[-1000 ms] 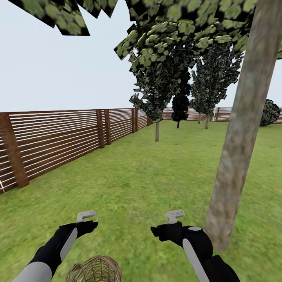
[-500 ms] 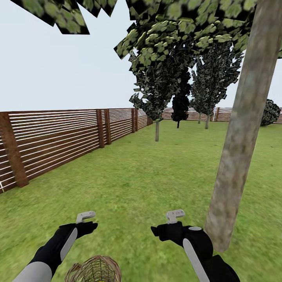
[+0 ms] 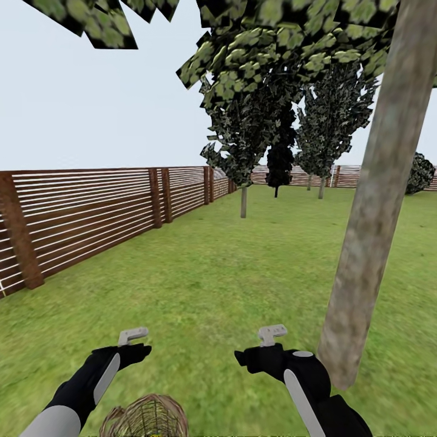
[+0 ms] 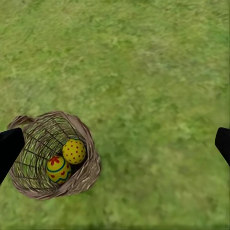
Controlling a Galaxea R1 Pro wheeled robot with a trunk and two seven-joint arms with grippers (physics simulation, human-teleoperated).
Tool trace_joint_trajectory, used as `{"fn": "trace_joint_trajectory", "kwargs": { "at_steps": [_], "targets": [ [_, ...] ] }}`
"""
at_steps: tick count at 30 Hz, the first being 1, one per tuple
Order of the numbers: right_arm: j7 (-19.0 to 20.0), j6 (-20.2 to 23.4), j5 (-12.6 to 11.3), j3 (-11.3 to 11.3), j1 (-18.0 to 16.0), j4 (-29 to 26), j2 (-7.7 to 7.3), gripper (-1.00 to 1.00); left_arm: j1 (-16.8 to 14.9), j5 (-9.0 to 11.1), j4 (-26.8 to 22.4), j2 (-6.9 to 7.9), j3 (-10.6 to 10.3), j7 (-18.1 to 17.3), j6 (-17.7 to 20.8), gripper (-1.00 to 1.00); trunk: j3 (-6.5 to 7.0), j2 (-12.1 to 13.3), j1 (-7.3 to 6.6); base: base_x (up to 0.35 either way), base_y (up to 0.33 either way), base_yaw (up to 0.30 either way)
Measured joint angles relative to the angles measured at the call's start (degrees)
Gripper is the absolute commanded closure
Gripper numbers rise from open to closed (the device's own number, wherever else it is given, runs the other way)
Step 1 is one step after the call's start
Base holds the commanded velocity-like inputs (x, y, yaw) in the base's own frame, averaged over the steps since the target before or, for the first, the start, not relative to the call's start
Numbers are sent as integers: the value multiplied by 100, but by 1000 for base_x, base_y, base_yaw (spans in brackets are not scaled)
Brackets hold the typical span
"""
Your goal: Take the three Easter eggs out of the wicker basket on the lawn in the garden, then place them on the lawn next to a single tree (choose any tree) so that all three eggs are next to the same tree and none are left in the basket.
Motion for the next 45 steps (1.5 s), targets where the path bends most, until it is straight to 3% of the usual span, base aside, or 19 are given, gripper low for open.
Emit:
{"fn": "trace_joint_trajectory", "kwargs": {
  "at_steps": [22,36,40,45],
  "targets": [
    [-6,35,0,0,-9,9,0,-100,-7,3,0,6,-4,-11,60,-100,-593,-884,484,0,0,0],
    [-7,27,0,8,-9,9,0,-100,-105,6,6,6,0,0,503,-100,-975,-1447,792,0,0,0],
    [-8,30,0,6,-9,9,0,-100,-254,7,280,9,0,7,574,-100,-1084,-1608,880,0,0,0],
    [-8,36,0,8,-9,9,0,-100,-642,24,1034,14,0,2,562,-100,-1220,-1808,990,0,0,0]
  ]
}}
